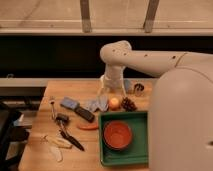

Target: Place fork in tray

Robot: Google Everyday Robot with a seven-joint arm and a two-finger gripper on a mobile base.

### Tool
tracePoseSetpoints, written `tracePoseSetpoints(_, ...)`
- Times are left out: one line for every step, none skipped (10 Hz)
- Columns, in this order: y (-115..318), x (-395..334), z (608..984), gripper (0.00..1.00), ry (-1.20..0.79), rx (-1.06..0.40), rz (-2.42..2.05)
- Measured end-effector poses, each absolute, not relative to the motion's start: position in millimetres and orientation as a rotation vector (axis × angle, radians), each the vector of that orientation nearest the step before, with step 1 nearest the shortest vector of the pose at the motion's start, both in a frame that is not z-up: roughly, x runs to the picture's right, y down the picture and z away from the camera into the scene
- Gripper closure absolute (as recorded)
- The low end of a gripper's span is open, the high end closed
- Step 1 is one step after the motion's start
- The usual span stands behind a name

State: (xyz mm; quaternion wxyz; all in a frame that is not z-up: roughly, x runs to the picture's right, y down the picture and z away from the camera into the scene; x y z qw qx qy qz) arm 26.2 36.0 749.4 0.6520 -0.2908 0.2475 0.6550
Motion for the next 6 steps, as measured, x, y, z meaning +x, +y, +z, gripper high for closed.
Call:
tracePoseSetpoints(39, -8, 745, 0.2, 0.534, -0.682, 1.423)
tracePoseSetpoints(43, -42, 740, 0.2, 0.507, -0.706, 1.362)
tracePoseSetpoints(46, -64, 736, 0.2, 0.484, -0.726, 1.323)
tracePoseSetpoints(47, -69, 734, 0.2, 0.48, -0.729, 1.312)
tracePoseSetpoints(46, -64, 735, 0.2, 0.484, -0.724, 1.316)
tracePoseSetpoints(47, -66, 735, 0.2, 0.482, -0.725, 1.313)
